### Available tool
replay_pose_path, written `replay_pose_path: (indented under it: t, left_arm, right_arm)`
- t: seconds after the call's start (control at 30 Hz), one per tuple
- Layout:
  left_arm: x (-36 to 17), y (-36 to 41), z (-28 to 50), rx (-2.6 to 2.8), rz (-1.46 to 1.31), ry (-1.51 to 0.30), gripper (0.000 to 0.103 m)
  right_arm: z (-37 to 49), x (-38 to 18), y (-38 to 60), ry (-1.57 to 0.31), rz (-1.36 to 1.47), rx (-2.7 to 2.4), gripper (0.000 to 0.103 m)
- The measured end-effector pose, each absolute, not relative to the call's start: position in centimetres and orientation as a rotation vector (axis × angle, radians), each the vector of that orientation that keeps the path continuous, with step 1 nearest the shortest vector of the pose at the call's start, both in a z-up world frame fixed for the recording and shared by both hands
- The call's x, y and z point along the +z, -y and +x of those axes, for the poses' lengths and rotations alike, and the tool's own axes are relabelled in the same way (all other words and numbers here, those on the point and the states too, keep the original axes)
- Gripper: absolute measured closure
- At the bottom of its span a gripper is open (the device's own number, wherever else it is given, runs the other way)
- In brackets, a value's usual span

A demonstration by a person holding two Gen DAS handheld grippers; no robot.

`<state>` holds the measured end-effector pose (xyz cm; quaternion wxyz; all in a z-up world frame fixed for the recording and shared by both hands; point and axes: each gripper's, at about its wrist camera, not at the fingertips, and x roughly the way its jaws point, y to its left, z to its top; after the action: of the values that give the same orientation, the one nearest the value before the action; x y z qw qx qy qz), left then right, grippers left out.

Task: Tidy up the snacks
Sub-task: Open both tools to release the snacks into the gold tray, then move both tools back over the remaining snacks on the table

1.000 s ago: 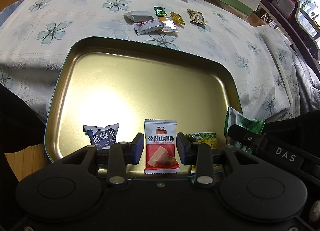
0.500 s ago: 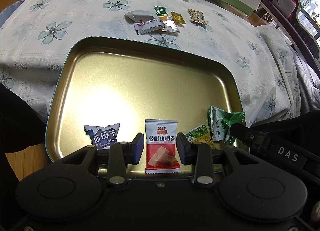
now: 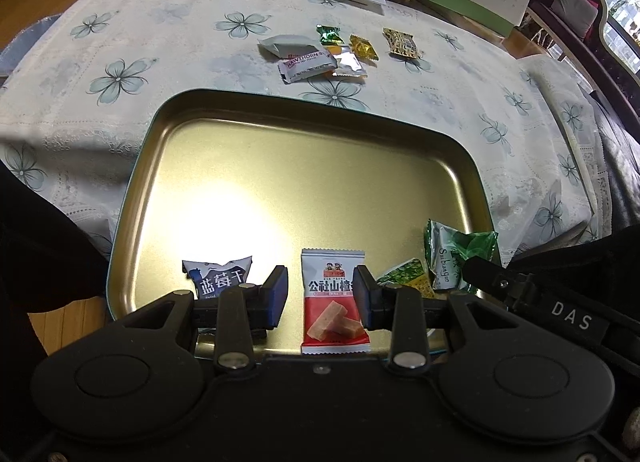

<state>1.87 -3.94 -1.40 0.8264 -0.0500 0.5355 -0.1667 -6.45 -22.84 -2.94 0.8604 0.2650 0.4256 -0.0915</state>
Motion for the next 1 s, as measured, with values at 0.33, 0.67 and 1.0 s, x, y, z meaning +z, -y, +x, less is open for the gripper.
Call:
replay_pose_path:
  t: [0.33,0.67,1.0]
  left_arm:
    - [-0.7,4.5,1.4,-0.297,-0.029,-1.079,0.059]
    - [-1.0,4.2,1.5,-0.238,-0.022,-1.065,0.059]
    - [-0.7,3.4,1.6,-0.11,-0.02,-0.968,0.058]
  right_arm:
    - [-6.2,-3.0,22.4,-0.92,0.519,-0.186,0.055]
    - [-5.8,-3.5,21.9,-0.971,0.506,-0.182,0.054]
    - [-5.3,-4.1,21.5,-1.013,0.502,-0.176,0.054]
